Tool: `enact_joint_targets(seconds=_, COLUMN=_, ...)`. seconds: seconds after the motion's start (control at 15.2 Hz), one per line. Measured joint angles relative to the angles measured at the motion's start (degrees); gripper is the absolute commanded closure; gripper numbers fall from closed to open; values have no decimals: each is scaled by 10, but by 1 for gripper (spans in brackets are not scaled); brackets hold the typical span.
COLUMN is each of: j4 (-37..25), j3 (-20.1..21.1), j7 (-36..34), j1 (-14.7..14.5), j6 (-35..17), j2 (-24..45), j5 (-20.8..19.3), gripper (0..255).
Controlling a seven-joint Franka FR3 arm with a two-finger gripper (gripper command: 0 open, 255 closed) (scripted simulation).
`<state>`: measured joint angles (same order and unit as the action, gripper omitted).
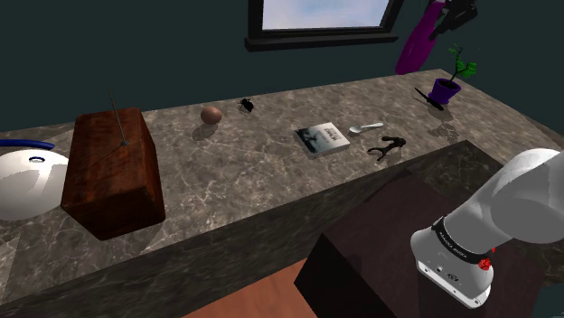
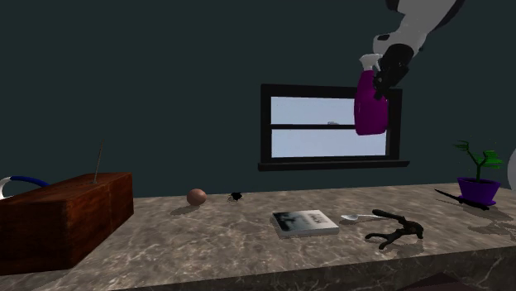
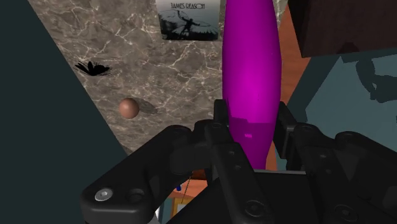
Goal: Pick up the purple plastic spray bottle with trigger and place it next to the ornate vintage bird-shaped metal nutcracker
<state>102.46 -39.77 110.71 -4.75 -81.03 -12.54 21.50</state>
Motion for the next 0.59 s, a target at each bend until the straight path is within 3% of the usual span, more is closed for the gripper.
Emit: enact_joint_targets(seconds=0.59, j4=-86, j3=-110, j7=140, j1=47, j6=96, j2=73, j5=0, gripper=255)
